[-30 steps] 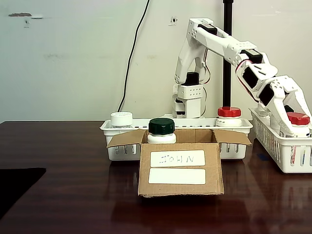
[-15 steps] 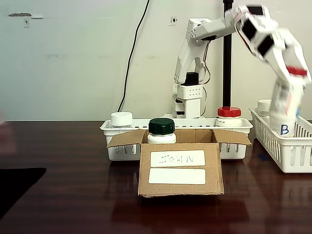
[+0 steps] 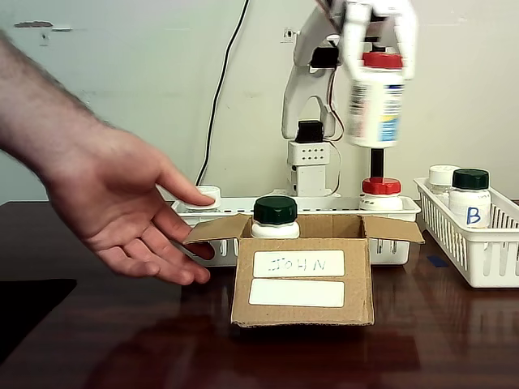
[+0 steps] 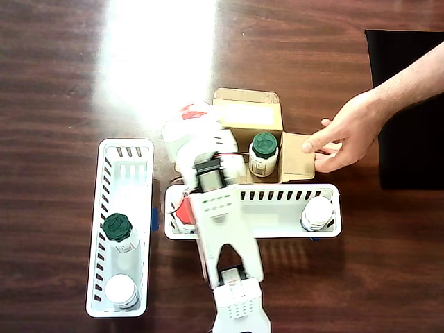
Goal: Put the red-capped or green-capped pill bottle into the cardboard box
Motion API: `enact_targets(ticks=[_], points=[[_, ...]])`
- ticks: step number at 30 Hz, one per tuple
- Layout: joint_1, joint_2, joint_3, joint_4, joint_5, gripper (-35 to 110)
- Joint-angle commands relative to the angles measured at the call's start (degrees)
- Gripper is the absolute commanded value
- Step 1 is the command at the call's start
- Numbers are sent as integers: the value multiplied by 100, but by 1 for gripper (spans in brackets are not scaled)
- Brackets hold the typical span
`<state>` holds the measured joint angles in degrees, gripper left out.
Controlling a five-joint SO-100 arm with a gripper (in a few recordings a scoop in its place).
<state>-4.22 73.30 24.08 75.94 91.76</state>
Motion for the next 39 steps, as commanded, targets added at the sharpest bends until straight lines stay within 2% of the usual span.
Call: enact_targets(ticks=[1,16,23,31,34,39], points=[[457,158,-422,-18,149,0],[712,-958,-422,-580,26,0],[923,-1529,-422,-1283,308,0],[835,-1424,-422,-949,308,0],[835,-1433,-422,-932,308,8],[835,-1424,-422,-835,396,41]])
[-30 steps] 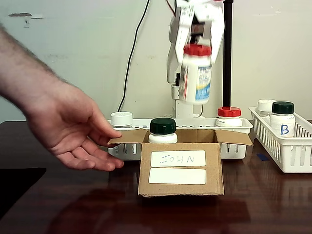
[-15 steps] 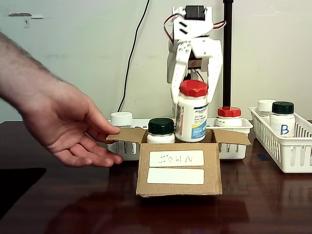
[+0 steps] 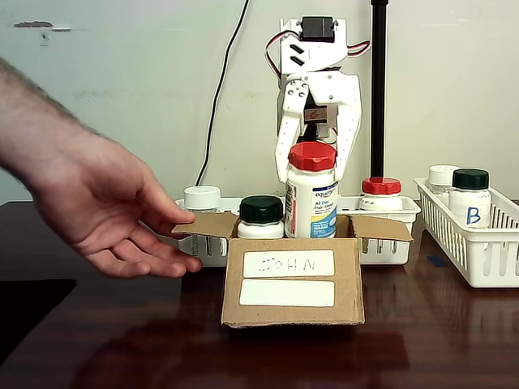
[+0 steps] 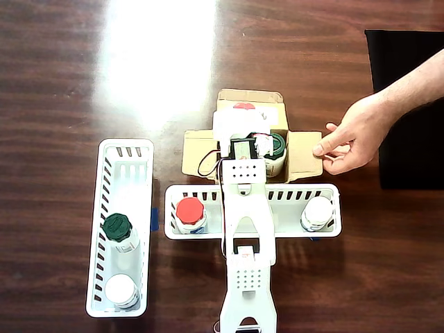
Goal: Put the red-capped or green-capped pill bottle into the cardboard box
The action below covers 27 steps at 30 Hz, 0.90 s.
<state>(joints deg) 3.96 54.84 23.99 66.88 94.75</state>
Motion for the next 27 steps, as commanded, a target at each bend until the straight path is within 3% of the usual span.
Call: enact_targets(ticks=[1,5,12,15,18,23,27], points=[[9,431,-413,70,79,48],[-44,527,-413,167,35,62],[-132,967,-483,624,-35,58],[-167,984,-1213,1459,-35,49],[-202,633,-2540,2435,-132,31],[-299,2057,-1028,2417,-18,-7],[-299,3454,510,2417,114,3]])
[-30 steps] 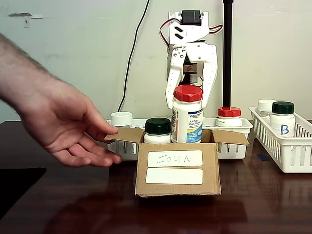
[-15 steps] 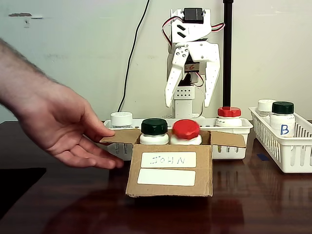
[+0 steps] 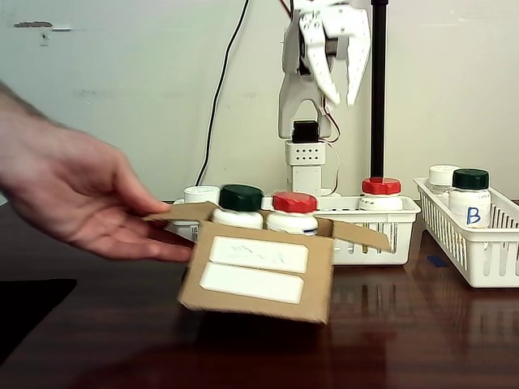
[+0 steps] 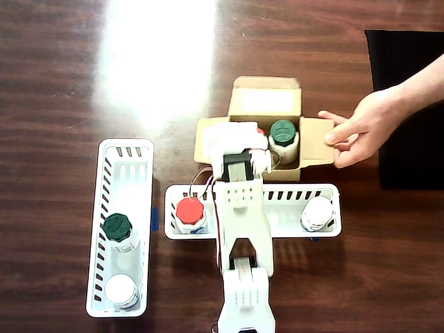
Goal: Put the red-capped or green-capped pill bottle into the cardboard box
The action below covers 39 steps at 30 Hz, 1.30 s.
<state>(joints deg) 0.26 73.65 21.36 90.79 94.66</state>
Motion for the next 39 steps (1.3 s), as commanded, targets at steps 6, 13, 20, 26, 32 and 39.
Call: enact_targets(ticks=[6,13,20,26,32,39], points=[[-26,3744,3199,26,167,1],[-167,6161,5915,0,202,1],[-79,8042,8490,-914,246,1],[-211,8807,9932,-1854,167,1],[-457,9976,11224,-2320,149,1],[-686,11303,12542,-2373,211,1]])
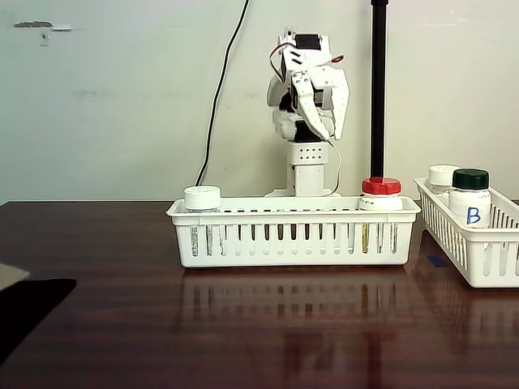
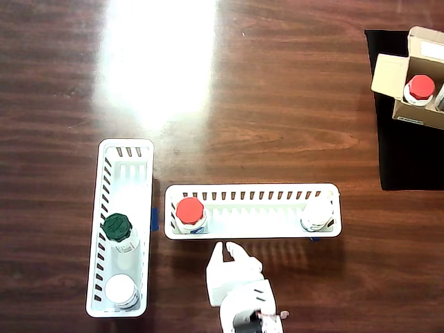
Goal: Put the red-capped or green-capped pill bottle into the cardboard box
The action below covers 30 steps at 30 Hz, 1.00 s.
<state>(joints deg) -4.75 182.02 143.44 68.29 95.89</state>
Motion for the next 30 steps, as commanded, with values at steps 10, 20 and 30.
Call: enact_targets(ticks=[10,20,30], points=[[-650,1485,1608,26,211,1],[-1538,1468,2479,-176,-202,1],[-2127,1485,2619,-281,-1257,1]])
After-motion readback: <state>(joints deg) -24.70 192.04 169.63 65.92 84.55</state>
